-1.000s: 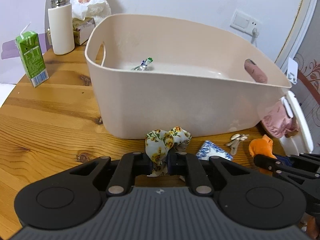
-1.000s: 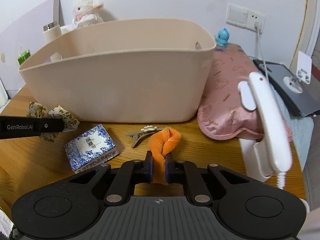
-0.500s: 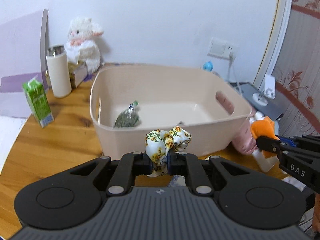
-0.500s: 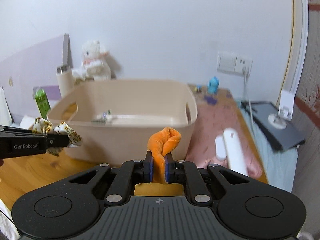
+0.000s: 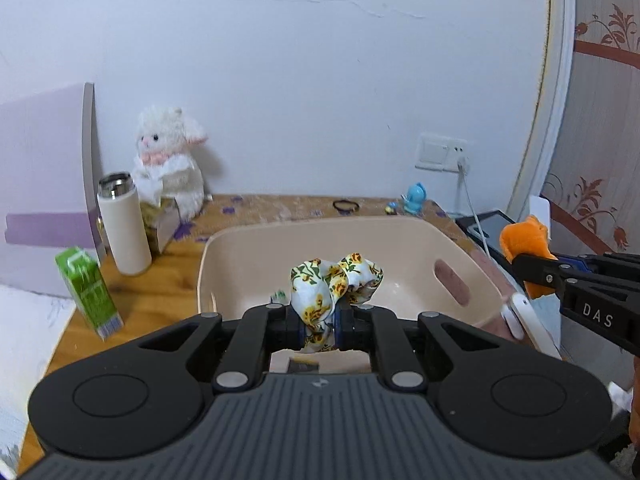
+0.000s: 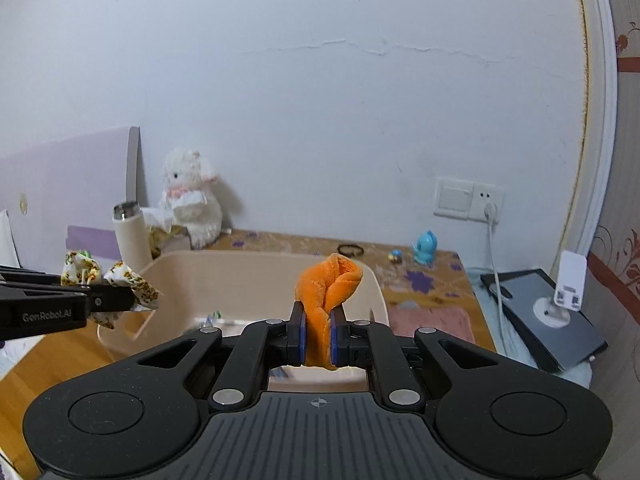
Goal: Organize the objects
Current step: 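Carry the scrunchie and orange cloth into the basket and open both tools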
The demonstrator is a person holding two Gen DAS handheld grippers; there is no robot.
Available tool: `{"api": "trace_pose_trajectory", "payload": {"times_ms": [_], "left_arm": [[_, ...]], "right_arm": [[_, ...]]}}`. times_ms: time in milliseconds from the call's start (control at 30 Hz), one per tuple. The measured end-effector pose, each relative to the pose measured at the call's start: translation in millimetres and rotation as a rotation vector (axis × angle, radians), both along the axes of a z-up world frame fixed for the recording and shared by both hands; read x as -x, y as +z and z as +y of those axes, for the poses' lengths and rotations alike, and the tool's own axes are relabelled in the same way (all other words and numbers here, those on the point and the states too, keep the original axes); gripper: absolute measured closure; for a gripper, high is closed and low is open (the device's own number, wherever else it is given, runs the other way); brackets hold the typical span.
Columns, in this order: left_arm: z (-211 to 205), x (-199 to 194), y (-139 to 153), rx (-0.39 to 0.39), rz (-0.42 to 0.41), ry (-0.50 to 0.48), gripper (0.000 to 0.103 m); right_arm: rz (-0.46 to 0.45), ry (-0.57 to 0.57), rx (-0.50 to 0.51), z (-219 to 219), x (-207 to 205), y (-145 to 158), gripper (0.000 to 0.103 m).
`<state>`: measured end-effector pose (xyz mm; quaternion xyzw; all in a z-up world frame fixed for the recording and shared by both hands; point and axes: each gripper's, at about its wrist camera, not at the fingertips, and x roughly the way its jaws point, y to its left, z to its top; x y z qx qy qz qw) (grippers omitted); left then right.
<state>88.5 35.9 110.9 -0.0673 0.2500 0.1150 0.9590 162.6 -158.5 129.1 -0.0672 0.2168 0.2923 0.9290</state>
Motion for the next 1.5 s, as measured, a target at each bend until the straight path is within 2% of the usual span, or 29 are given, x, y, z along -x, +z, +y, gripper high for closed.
{"api": "trace_pose_trajectory", "payload": {"times_ms": [133, 300, 433, 533, 667, 833, 900, 967, 1000, 1067, 1133, 1300, 1400, 1500], "left_arm": [[5, -21, 2, -0.009, -0.003, 0.018, 0.089], [10, -54, -8, -0.029, 0.041, 0.039, 0.089], [18, -83, -28, -0.033, 0.115, 0.059, 0.089], [20, -101, -47, -0.078, 0.172, 0.080, 0.089], [27, -119, -69, -0.062, 0.264, 0.061, 0.089], [20, -127, -83, -0.067, 0.322, 0.016, 0.087], [17, -125, -82, -0.074, 0.315, 0.008, 0.080], [16, -119, -78, -0.077, 0.296, 0.014, 0.061], [15, -116, -75, -0.084, 0.284, 0.020, 0.054], [14, -110, -68, -0.105, 0.251, 0.034, 0.033], [13, -101, -60, -0.119, 0.224, 0.038, 0.028], [6, -76, -44, -0.122, 0.179, 0.025, 0.023], [-2, -58, -39, -0.137, 0.153, 0.025, 0.014], [-8, -42, -37, -0.129, 0.144, 0.021, 0.013]], "right_arm": [[0.027, 0.001, -0.031, 14, -17, 0, 0.093], [0.063, -0.006, -0.025, 35, -41, -9, 0.093], [0.100, -0.013, -0.001, 51, -57, -21, 0.093], [0.119, -0.022, 0.041, 64, -68, -34, 0.093], [0.160, -0.018, 0.092, 76, -79, -53, 0.093], [0.233, 0.002, 0.159, 87, -88, -74, 0.090], [0.230, 0.003, 0.169, 88, -86, -76, 0.080], [0.219, 0.008, 0.161, 86, -82, -74, 0.066], [0.215, 0.011, 0.154, 84, -80, -71, 0.059], [0.197, 0.004, 0.143, 79, -74, -65, 0.049], [0.173, -0.007, 0.134, 69, -66, -57, 0.044], [0.142, 0.008, 0.104, 47, -44, -39, 0.033], [0.121, -0.006, 0.102, 32, -31, -31, 0.026], [0.126, -0.024, 0.097, 16, -20, -30, 0.024]]}}
